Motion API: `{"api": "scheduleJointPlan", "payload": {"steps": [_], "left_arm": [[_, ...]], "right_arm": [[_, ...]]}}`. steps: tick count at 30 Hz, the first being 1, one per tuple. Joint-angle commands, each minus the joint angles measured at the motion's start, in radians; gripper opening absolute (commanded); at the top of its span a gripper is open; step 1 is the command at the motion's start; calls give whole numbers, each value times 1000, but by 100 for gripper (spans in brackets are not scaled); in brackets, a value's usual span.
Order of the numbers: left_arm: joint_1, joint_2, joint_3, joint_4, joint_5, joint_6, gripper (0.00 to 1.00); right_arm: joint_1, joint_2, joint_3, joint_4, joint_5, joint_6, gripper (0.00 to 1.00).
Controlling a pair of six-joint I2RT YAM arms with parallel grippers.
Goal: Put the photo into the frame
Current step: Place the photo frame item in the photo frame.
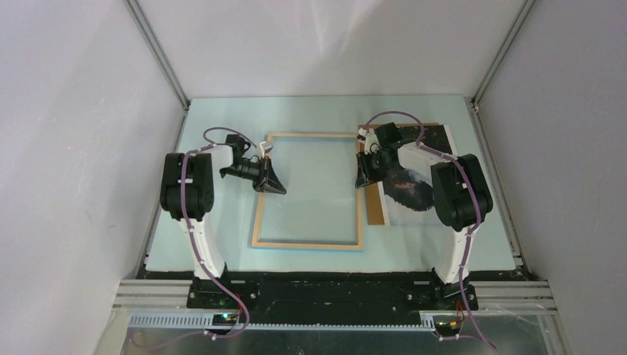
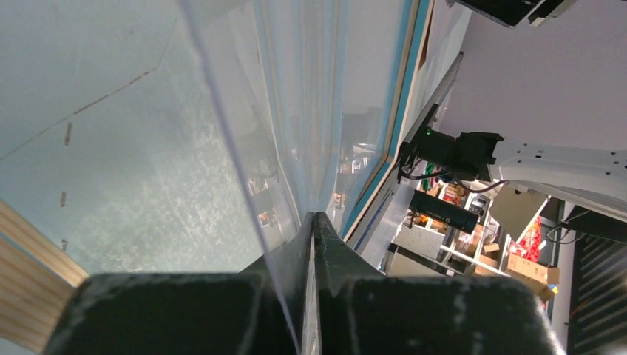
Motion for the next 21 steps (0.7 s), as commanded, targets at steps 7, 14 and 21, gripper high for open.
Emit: {"api": "scheduleJointPlan", "payload": {"steps": [7,14,21], "left_arm": [[-16,-3,20,55,-112,9,21],[-31,5,23,59,-150,0,34],[-37,-13,11,59,-212,-19,55]], "right_arm": [[15,10,33,-6,-37,7,34],[17,9,34,-6,-35,7,34],[17,6,33,-8,-37,7,34]]}}
